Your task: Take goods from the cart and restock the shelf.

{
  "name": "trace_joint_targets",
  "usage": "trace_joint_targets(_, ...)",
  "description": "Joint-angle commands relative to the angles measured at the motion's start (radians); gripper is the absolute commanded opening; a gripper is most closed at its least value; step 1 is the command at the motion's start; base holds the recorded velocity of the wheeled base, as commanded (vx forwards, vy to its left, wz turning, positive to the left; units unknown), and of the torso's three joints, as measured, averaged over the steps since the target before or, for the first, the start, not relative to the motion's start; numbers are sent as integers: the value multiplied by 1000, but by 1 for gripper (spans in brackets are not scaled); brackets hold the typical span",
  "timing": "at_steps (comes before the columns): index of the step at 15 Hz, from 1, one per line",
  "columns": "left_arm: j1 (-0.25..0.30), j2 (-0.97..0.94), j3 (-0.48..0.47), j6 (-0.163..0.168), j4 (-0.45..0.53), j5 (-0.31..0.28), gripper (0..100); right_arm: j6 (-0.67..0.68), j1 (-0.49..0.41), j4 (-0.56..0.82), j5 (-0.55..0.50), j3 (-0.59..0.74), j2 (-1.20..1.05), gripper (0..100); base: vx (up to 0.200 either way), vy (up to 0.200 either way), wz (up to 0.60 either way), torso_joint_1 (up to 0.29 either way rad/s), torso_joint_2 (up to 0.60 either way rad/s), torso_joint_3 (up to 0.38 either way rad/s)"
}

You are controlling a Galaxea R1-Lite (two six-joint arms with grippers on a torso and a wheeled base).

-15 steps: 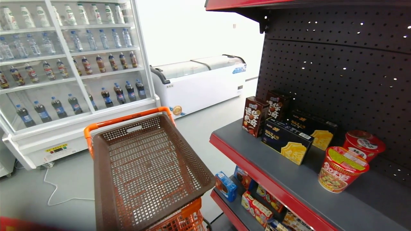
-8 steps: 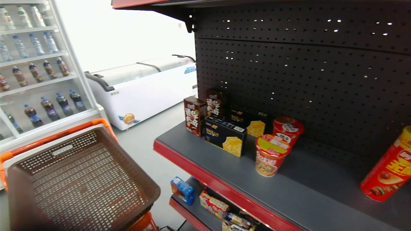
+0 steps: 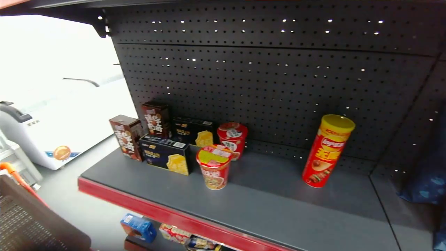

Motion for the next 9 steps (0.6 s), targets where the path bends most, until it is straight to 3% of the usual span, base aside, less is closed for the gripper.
trace_joint_targets(1,-9,5,0,0,-1,1,0,0,0,0,0,0,-1,100,0,0,-600,-7,-2,2)
trace_joint_targets(4,-12,4,1,-1,1,1,0,0,0,0,0,0,-1,100,0,0,-600,4,1,1)
trace_joint_targets(9,-12,4,17,-1,1,1,0,0,0,0,0,0,-1,100,0,0,0,0,0,0)
